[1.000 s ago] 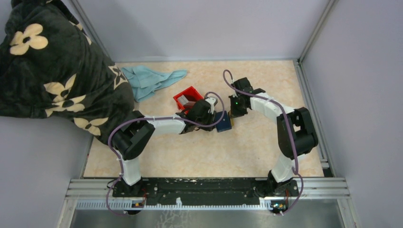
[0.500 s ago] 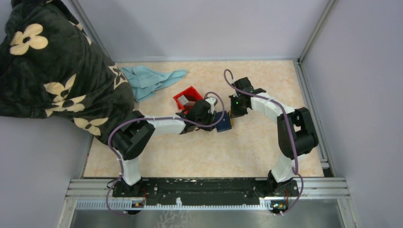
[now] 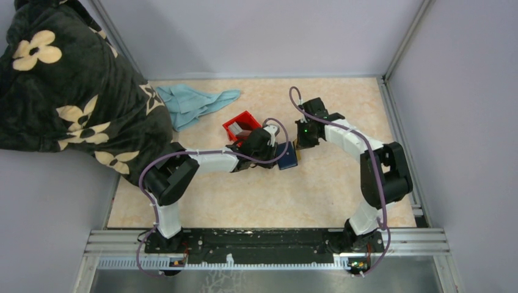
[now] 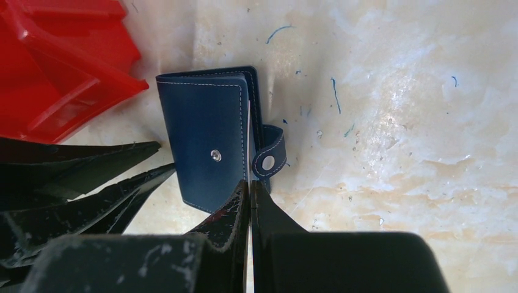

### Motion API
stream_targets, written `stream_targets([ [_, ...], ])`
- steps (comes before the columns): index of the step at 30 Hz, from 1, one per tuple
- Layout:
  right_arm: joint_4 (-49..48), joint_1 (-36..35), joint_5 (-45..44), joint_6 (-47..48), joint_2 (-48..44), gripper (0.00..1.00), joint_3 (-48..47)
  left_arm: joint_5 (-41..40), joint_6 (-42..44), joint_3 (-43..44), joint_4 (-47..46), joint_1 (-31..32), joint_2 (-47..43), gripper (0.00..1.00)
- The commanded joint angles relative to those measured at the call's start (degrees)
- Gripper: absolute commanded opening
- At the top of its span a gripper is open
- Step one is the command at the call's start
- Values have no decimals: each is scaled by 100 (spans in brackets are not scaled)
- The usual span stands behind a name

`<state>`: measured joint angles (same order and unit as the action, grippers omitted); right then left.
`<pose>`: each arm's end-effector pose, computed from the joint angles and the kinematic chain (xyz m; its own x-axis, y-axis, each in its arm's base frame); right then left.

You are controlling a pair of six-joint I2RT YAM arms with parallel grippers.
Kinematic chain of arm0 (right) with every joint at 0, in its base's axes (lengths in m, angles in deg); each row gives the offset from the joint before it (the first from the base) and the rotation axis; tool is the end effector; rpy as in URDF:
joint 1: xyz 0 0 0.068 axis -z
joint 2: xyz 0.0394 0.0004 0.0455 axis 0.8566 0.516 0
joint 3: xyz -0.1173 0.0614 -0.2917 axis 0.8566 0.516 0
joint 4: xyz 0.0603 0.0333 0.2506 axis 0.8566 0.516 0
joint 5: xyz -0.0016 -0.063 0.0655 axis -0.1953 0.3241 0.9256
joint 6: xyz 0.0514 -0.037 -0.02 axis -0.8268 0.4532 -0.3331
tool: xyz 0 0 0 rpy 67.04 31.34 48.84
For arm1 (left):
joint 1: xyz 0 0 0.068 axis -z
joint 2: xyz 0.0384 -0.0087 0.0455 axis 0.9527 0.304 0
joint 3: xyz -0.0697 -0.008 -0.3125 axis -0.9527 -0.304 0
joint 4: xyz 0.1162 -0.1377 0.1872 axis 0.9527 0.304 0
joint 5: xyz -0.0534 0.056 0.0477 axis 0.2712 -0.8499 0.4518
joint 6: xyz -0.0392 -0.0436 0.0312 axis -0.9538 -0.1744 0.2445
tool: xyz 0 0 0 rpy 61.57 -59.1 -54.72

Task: Put the credit cards into the card holder
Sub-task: Open the card holder at the center of the board.

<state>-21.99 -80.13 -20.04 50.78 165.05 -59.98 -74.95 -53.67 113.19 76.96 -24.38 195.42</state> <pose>0.3298 0.1361 0.2468 -0.9015 -0.0443 -0.4305 -0.1711 0.9502 0.2606 0.2806 -0.3094 0.1862 -0.6678 0.2490 -0.7015 0.5455 0.8049 -0.2336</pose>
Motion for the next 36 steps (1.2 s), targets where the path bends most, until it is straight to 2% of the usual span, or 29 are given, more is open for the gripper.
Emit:
stream_targets([
  [1, -57, 36, 58, -52, -330, 0, -164, -44, 58, -206, 356, 66, 33, 34],
  [20, -125, 34, -185, 60, -234, 0, 75, -21, 32, -215, 350, 77, 51, 34],
  [36, -247, 36, -47, 54, 10, 0, 186, -6, 15, -232, 320, 75, 88, 34],
])
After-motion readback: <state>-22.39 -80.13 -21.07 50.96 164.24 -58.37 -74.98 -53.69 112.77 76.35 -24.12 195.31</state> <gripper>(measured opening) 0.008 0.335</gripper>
